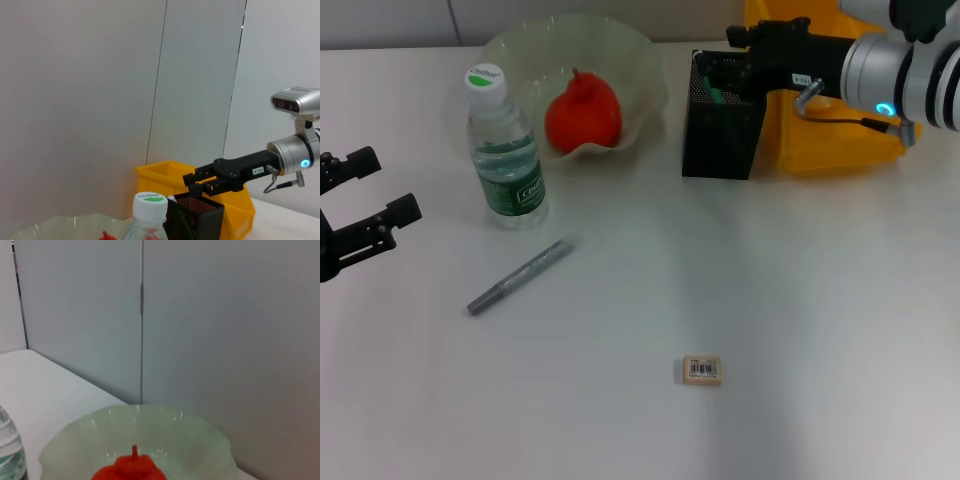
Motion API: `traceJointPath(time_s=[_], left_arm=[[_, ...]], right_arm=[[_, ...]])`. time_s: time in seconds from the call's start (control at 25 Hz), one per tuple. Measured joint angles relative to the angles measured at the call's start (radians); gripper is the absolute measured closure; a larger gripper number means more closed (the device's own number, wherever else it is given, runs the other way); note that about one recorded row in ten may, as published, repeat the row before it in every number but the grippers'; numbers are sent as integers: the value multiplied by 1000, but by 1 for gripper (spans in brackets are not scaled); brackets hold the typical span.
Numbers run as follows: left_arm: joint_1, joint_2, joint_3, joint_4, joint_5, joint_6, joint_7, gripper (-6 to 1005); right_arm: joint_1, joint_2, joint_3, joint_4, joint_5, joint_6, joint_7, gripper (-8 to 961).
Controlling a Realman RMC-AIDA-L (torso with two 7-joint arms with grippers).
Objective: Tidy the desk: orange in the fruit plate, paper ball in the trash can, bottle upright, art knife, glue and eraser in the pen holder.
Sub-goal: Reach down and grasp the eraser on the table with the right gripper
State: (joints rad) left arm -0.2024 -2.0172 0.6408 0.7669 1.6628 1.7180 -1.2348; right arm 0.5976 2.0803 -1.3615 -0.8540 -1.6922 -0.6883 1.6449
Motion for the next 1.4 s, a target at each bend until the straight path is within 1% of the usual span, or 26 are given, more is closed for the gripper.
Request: traceJointPath(time_s=[0.12, 0.16, 0.2, 0.24, 0.28, 0.32, 0.36, 0.4, 0.44, 0.48, 0.52, 0.56, 0.6, 0.72, 0.76, 0.8, 0.92, 0.96, 1.04, 1.12, 1.16, 1.2, 1.32, 1.36, 1.4], left_arm=[[2, 1, 0, 0, 0, 3, 0, 195], [4, 5, 4, 0, 0, 7, 0, 195], [4, 5, 4, 0, 0, 7, 0, 195], [4, 7, 7, 0, 0, 10, 0, 195], [4, 9, 9, 0, 0, 14, 0, 195], [4, 11, 10, 0, 0, 19, 0, 195], [4, 16, 12, 0, 5, 35, 0, 195], [4, 16, 12, 0, 5, 35, 0, 195], [-1, 20, 12, 4, 23, 58, 0, 195], [-1, 20, 12, 4, 23, 58, 0, 195], [-5, 20, 13, 7, 34, 69, -1, 195], [-16, 21, 13, 18, 61, 89, -5, 195], [-16, 21, 13, 18, 61, 89, -5, 195], [-36, 17, 13, 61, 118, 103, -29, 195], [-53, 5, 13, 118, 173, 102, -72, 195], [-53, 5, 13, 118, 173, 102, -72, 195], [-78, -12, 12, 185, 239, 102, -123, 196], [-93, -20, 11, 199, 257, 104, -130, 196], [-95, -21, 11, 199, 258, 104, -129, 197], [-105, -21, 9, 192, 259, 101, -121, 197], [-112, -20, 10, 185, 259, 99, -116, 197], [-112, -20, 10, 185, 259, 99, -116, 197], [-126, -10, 13, 162, 274, 117, -114, 197], [-136, 2, 15, 141, 293, 147, -114, 197], [-136, 2, 15, 141, 293, 147, -114, 197]], right_arm=[[-11, 0, 5, -38, 1, -29, 13, 450], [-40, -2, 8, -107, -7, -84, 51, 415], [-40, -2, 8, -107, -7, -84, 51, 381], [-83, -8, 10, -220, -47, -164, 136, 346], [-83, -8, 10, -220, -47, -164, 136, 337], [-103, -11, 12, -283, -89, -207, 198, 328], [-130, -12, 20, -417, -210, -293, 332, 318], [-130, -12, 20, -417, -210, -293, 332, 309], [-140, -8, 35, -547, -349, -407, 456, 300], [-140, -8, 35, -547, -349, -407, 456, 301], [-141, -6, 43, -604, -412, -473, 511, 301], [-134, -4, 55, -683, -481, -595, 570, 302], [-134, -4, 55, -683, -481, -595, 570, 302], [-126, -4, 89, -749, -509, -770, 587, 304], [-128, -4, 116, -767, -507, -867, 585, 304], [-128, -4, 116, -767, -507, -867, 585, 305], [-131, -4, 125, -784, -523, -981, 588, 306], [-131, -3, 109, -798, -543, -1038, 598, 307], [-128, -3, 92, -804, -556, -1060, 608, 308], [-114, -2, 34, -812, -597, -1091, 633, 309], [-93, -1, -47, -816, -664, -1106, 664, 309], [-93, -1, -47, -816, -664, -1106, 664, 310], [-53, -1, -171, -812, -736, -1112, 706, 311], [-21, -1, -245, -805, -756, -1117, 736, 312], [-21, -1, -245, -805, -756, -1117, 736, 311]])
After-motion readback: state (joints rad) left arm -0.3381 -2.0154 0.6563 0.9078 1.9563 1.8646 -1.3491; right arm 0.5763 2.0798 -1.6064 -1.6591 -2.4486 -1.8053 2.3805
